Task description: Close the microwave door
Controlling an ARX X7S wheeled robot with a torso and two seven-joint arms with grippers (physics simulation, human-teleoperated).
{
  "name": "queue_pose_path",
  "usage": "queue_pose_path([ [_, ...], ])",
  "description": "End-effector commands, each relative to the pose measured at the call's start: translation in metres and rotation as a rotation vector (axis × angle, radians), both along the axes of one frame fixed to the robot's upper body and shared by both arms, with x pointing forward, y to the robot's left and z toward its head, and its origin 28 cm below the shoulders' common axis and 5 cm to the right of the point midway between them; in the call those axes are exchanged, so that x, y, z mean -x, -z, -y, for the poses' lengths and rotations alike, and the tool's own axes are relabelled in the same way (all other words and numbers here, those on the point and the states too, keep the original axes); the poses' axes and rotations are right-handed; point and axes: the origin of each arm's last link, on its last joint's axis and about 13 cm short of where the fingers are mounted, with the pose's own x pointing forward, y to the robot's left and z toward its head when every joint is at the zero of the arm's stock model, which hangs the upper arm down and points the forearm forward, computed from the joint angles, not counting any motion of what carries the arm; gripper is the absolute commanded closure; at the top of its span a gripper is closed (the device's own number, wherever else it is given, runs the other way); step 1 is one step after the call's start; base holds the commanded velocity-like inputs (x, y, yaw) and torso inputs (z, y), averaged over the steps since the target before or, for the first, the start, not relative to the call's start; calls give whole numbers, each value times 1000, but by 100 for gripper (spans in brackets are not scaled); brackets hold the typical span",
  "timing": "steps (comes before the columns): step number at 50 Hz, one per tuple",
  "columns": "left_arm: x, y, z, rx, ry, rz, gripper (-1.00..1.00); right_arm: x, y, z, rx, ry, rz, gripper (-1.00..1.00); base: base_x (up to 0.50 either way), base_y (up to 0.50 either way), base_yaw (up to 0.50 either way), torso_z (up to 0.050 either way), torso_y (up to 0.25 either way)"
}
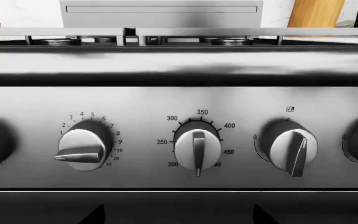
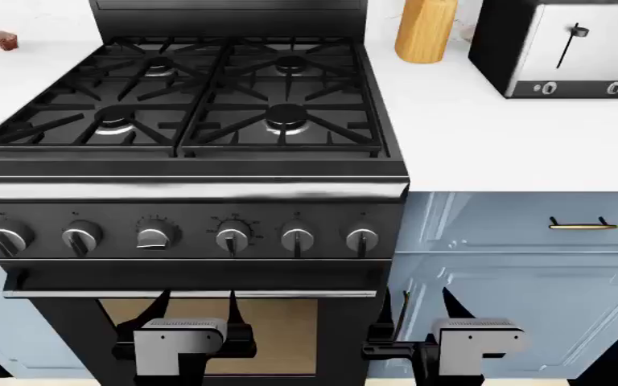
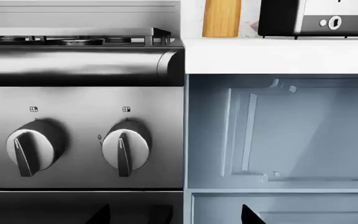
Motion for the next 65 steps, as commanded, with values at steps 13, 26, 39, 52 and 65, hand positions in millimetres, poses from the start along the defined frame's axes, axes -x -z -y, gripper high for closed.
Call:
queue_pose_path([
  [13,0,1,0,1,1,1,-100,0,0,0,1,-4,16,-100,0,0,0,0,0],
  [26,3,3,1,4,1,3,-100,-1,0,0,35,-30,37,-100,0,346,0,0,0],
  [39,4,3,0,4,1,4,-100,-1,0,0,36,-39,44,-100,0,500,0,0,0],
  [52,4,4,0,5,1,3,-100,-1,0,0,38,-42,47,-100,0,500,0,0,0],
  [65,4,6,1,3,1,1,-100,-1,0,0,44,-42,47,-100,0,500,0,0,0],
])
